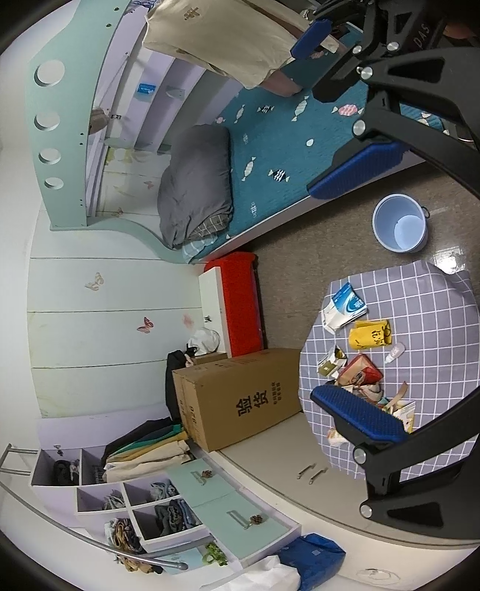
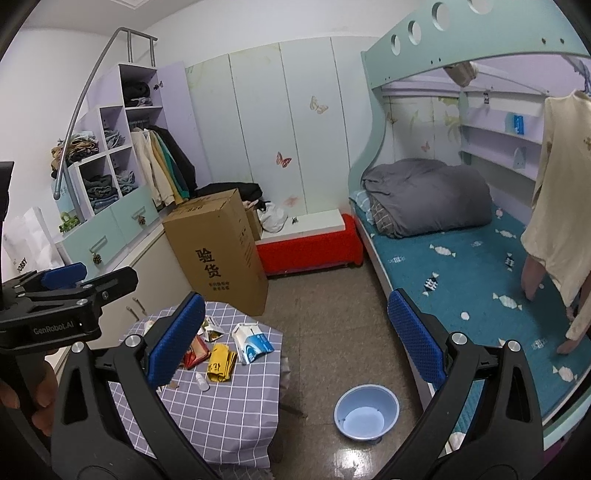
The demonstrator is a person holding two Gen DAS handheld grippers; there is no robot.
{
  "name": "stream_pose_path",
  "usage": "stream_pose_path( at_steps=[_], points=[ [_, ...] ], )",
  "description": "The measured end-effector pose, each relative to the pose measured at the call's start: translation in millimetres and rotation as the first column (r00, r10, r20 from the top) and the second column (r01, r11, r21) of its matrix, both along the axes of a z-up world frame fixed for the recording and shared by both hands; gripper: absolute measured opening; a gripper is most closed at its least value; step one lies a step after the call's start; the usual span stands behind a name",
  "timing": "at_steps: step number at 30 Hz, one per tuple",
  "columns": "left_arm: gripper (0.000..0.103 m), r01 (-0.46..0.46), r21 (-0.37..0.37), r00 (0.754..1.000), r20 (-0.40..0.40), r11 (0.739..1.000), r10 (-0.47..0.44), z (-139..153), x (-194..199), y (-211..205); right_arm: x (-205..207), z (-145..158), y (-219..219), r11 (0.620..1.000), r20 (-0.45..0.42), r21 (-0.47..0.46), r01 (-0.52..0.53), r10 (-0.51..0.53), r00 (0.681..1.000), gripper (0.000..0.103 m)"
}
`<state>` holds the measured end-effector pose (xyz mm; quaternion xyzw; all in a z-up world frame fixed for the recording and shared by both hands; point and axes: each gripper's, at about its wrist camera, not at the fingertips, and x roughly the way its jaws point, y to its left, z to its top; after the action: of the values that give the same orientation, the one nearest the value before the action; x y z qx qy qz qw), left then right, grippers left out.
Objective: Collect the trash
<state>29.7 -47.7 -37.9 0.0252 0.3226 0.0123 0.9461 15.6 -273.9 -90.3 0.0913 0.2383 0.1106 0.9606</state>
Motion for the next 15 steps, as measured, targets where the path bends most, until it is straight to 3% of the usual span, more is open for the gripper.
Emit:
stream_pose_path(
  at_steps=[7,15],
  points=[
    [0.099,-0.038,-0.010,0.997,-0.061,0.999,0.037,-27.9,3.6,6.7,14.4,-19.1,8.4,0.998,-0.056,-0.001,-0.058,0.057,0.997,0.097],
    [0.099,-0.153,-0.020,0.966,-0.214,0.988,0.145,-98.5,12.3,61.9,56.5,-84.5,69.0,0.982,-0.243,-0.013,-0.190,0.181,0.953,0.097]
  ],
)
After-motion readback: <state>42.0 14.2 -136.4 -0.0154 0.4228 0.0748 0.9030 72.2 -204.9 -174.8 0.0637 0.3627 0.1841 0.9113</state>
